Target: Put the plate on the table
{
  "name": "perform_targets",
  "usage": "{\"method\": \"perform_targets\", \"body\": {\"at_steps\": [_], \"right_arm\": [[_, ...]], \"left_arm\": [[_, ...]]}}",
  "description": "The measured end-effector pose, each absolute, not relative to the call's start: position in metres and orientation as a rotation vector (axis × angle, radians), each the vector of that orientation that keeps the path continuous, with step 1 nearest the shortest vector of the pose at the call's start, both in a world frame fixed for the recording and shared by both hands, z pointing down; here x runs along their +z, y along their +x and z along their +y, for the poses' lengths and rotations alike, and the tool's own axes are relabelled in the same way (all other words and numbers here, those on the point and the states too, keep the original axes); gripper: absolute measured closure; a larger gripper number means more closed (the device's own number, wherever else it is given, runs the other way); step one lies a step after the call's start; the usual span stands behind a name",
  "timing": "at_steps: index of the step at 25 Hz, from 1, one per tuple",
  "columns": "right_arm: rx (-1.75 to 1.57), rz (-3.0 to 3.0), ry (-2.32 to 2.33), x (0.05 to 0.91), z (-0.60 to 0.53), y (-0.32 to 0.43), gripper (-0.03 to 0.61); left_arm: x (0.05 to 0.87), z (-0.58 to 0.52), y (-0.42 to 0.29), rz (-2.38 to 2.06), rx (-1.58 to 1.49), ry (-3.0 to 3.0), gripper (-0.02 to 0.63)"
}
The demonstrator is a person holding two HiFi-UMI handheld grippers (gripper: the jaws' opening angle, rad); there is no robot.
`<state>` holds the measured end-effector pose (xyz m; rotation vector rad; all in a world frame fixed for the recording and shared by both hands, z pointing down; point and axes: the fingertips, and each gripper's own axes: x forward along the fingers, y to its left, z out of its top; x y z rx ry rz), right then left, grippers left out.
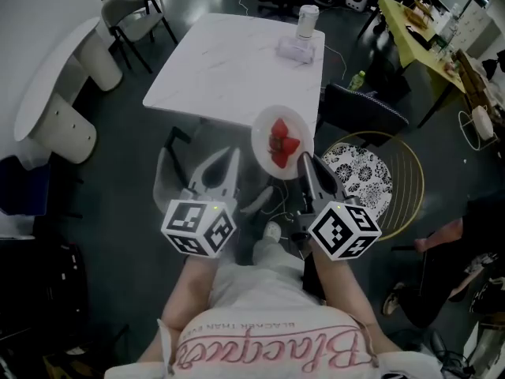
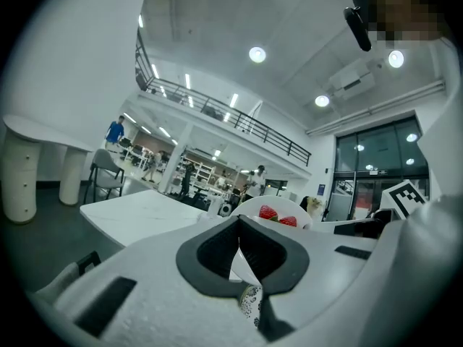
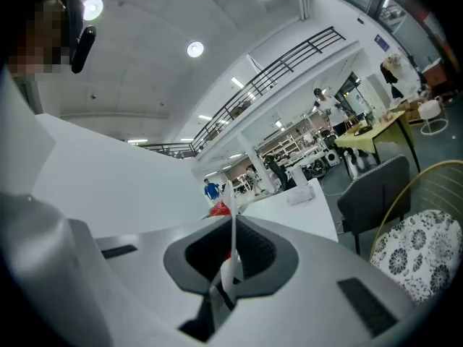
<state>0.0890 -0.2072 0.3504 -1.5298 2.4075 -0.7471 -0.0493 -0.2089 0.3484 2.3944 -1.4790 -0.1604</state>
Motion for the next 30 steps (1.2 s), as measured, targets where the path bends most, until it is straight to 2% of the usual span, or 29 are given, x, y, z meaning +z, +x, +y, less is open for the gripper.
{"method": "perform_targets", "body": {"at_steps": [16, 30], "right_arm": [[-0.861, 2.493, -1.392, 0.371, -0.375, 0.122, 0.568], [-1.085, 2.444, -1.501, 0.451, -0.485, 0.101, 0.568]], "left_arm": [[0.359, -0.357, -0.007, -1.619, -0.111, 2.33, 0.611], [0.411, -0.451, -0.01, -1.555, 0.031, 2.299, 0.611]]}}
